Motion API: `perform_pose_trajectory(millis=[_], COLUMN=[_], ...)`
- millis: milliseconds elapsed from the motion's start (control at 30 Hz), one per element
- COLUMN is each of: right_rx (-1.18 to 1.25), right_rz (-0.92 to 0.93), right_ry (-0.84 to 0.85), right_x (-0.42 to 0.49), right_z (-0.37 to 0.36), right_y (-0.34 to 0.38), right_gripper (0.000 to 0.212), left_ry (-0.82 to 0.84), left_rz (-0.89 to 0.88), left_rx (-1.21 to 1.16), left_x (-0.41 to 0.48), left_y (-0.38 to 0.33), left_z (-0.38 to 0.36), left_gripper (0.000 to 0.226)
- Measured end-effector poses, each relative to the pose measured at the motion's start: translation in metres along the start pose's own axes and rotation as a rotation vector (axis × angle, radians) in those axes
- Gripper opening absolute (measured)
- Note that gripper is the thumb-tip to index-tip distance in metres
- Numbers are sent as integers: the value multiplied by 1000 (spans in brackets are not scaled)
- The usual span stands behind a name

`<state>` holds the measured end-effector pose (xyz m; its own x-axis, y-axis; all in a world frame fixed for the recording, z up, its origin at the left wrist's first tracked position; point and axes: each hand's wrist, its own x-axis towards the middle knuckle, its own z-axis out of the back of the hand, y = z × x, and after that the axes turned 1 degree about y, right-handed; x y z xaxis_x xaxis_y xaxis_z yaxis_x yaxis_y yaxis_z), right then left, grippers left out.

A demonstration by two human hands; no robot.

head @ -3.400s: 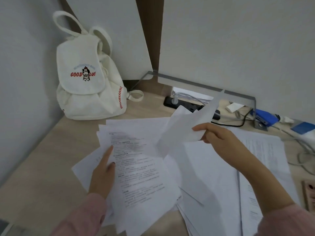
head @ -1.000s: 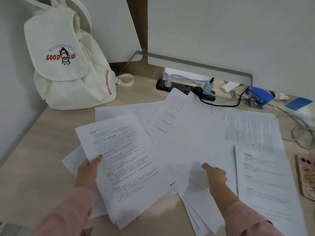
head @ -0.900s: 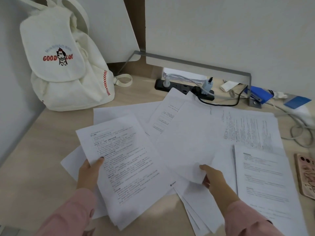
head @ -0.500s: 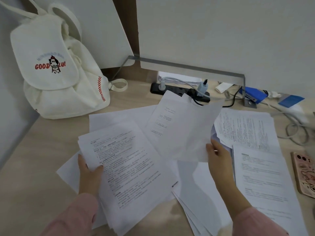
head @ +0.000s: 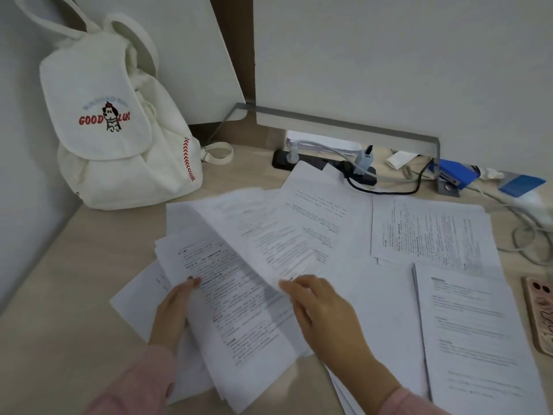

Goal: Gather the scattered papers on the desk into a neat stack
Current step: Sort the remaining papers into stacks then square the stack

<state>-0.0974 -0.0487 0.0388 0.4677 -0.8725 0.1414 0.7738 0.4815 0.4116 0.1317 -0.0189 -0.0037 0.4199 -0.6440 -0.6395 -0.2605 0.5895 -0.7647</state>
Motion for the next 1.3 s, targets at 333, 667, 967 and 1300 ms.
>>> perform_pose_trajectory(millis=[333, 667, 967, 1300], right_rx=[-37, 516, 736, 1165], right_rz=[183, -294, -1014, -1389], right_ry=[225, 394, 69, -41], right_x=[-24, -14, -5, 37], right_z=[-62, -41, -32, -34], right_y=[31, 8, -65, -80], right_gripper=[20, 32, 21, 24], left_ry=[-7, -76, 0, -1], left_rz=[-29, -52, 136, 110], left_rx=[-31, -5, -152, -29], left_x=[-8, 0, 11, 17], left_y=[6, 8, 23, 29], left_z=[0, 4, -8, -3], left_gripper=[18, 23, 37, 32])
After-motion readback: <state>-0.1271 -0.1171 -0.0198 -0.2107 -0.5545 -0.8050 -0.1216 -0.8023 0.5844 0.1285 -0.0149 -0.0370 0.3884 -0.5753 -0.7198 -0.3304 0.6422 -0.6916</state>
